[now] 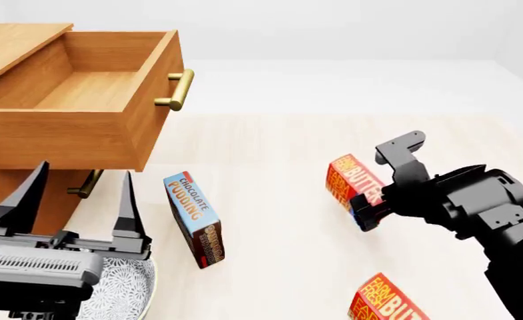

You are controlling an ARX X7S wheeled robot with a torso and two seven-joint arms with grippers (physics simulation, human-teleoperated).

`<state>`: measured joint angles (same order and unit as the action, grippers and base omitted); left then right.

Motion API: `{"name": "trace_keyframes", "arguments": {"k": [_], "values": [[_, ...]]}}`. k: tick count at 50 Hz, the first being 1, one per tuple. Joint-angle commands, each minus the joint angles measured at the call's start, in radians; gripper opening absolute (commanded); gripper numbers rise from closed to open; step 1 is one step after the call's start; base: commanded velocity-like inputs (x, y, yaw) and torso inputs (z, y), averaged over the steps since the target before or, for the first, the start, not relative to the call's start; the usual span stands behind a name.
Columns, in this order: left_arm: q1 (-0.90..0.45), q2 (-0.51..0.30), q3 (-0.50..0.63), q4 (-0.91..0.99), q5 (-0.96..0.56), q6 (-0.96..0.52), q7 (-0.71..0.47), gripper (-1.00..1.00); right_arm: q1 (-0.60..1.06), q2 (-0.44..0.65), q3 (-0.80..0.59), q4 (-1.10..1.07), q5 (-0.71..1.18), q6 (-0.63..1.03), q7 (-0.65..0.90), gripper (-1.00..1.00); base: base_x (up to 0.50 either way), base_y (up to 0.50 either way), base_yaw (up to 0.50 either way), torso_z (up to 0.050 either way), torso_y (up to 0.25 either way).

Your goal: Put the butter at the front in the top drawer of the cabinet and close it.

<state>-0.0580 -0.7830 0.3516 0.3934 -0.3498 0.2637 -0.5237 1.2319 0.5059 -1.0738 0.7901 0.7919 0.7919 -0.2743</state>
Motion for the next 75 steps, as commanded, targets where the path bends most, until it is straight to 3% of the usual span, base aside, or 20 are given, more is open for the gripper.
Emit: {"name": "trace_keyframes", "arguments": {"k": [1,29,44,51,64,75], "values": [[0.008,-0.009,-0.007,0.028,-0.005,-0.015,-0.012,1.00,0.021,0.049,0.098,-0.122,-0.013,-0.088,0.136,-1.00,0.00,0.00,0.00,0.000,0.000],[-0.003,-0.025,-0.014,0.073,-0.010,-0.054,-0.021,1.00,-0.126,0.223,0.216,-0.679,0.040,-0.107,0.536,-1.00,0.00,0.00,0.00,0.000,0.001],[-0.021,-0.024,-0.013,0.055,-0.006,-0.047,-0.003,1.00,-0.097,0.302,0.225,-0.949,0.018,-0.036,0.690,-1.00,0.00,0.00,0.00,0.000,0.001],[-0.052,-0.058,-0.003,0.107,0.004,-0.118,0.006,1.00,-0.069,0.337,0.205,-1.026,-0.009,0.016,0.722,-1.00,0.00,0.00,0.00,0.000,0.001],[-0.231,-0.166,0.013,0.279,0.045,-0.390,0.048,1.00,-0.039,0.389,0.218,-1.132,-0.006,0.065,0.765,-1.00,0.00,0.00,0.00,0.000,0.002],[-0.554,-0.163,0.124,0.287,0.170,-0.561,0.247,1.00,0.034,0.396,0.132,-1.189,-0.128,0.122,0.761,-1.00,0.00,0.00,0.00,0.001,0.001]]}}
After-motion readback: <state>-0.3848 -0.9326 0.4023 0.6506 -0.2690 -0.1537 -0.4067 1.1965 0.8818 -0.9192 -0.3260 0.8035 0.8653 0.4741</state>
